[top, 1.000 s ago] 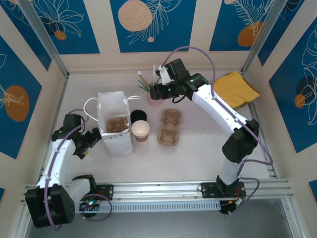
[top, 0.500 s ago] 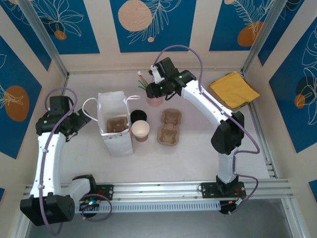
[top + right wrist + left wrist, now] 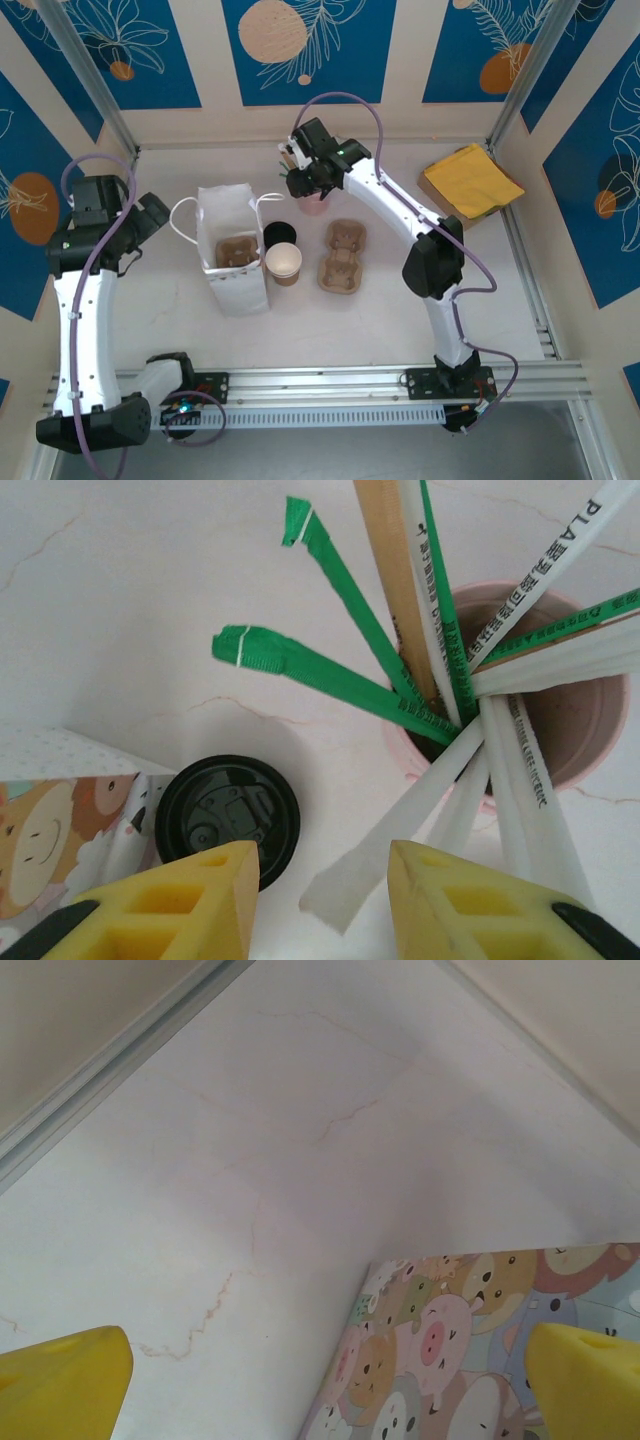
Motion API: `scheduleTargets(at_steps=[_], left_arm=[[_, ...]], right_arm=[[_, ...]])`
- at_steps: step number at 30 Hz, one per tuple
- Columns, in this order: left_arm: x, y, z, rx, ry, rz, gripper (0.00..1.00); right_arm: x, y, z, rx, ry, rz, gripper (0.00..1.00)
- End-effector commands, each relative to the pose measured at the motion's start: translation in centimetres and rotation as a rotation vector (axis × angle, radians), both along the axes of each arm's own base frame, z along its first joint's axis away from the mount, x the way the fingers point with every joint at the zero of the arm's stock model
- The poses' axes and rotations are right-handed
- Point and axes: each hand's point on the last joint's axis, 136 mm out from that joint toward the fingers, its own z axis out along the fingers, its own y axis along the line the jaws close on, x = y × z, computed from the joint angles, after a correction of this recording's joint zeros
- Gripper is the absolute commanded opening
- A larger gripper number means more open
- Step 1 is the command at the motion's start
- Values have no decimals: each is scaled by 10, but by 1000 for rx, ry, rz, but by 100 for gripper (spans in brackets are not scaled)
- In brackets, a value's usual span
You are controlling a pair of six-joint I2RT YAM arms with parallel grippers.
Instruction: Pack the takeout coffee
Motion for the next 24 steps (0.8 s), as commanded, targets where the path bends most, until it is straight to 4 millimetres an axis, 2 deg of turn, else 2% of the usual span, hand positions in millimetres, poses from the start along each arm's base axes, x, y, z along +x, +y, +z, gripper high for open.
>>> scheduleTargets(at_steps=[1, 5, 11, 14, 17, 20, 24], left_arm=[[-5, -6, 5, -18, 5, -24, 100], [-5, -8, 9, -22, -8, -31, 100], [-2, -10, 20, -30, -32, -40, 100], [-1, -11, 23, -33, -39, -45, 100], [-1, -12, 25, -35, -46, -53, 100], [-3, -13, 29, -33, -56, -57, 100], [-4, -14, 28, -33, -56, -64, 100]], right_arm=[[6, -3, 0, -49, -27, -6, 39], [11, -4, -7, -60, -23, -10, 38], [13, -4, -8, -63, -22, -14, 24], [12, -3, -2, -58, -32, -15, 11], [9, -3, 6, -55, -46, -19, 4], [6, -3, 16, -53, -65, -21, 0], [2, -6, 29, -50, -91, -30, 0]])
